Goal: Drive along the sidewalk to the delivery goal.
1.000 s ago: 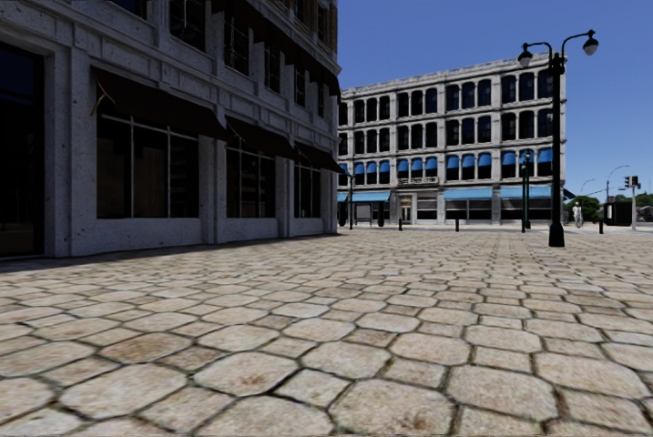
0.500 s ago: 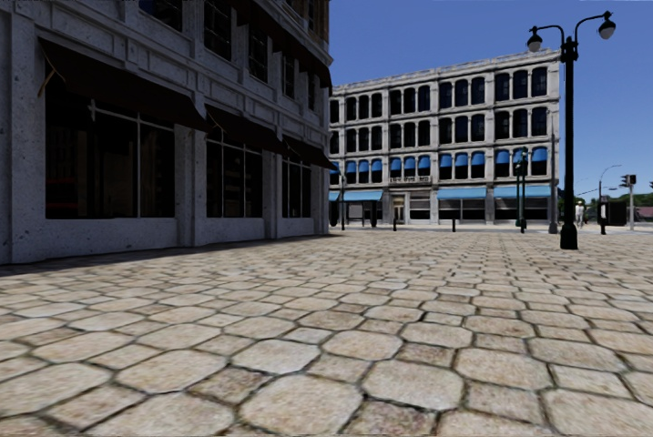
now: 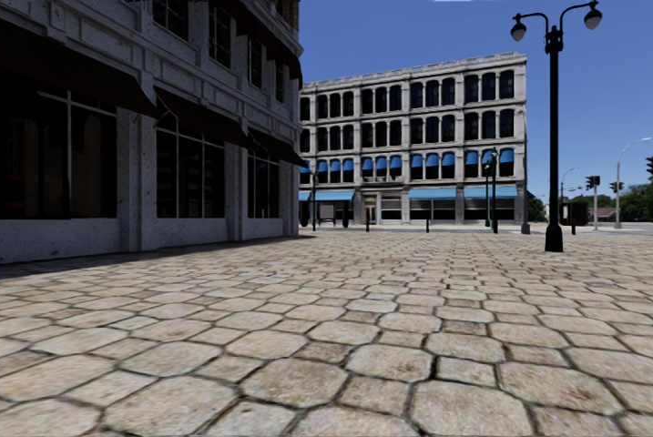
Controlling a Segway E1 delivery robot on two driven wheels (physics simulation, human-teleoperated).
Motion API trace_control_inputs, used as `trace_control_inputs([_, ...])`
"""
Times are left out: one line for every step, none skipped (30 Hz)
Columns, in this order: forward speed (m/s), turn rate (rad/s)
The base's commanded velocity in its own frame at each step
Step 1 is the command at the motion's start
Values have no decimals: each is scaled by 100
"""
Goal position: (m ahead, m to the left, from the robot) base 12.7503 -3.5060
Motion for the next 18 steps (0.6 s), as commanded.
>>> trace_control_inputs([200,-32])
trace_control_inputs([200,-32])
trace_control_inputs([200,-32])
trace_control_inputs([200,-32])
trace_control_inputs([200,-32])
trace_control_inputs([200,-32])
trace_control_inputs([200,-32])
trace_control_inputs([200,-32])
trace_control_inputs([200,-32])
trace_control_inputs([200,-32])
trace_control_inputs([200,-32])
trace_control_inputs([200,-32])
trace_control_inputs([200,-27])
trace_control_inputs([200,0])
trace_control_inputs([200,0])
trace_control_inputs([200,0])
trace_control_inputs([200,0])
trace_control_inputs([200,0])
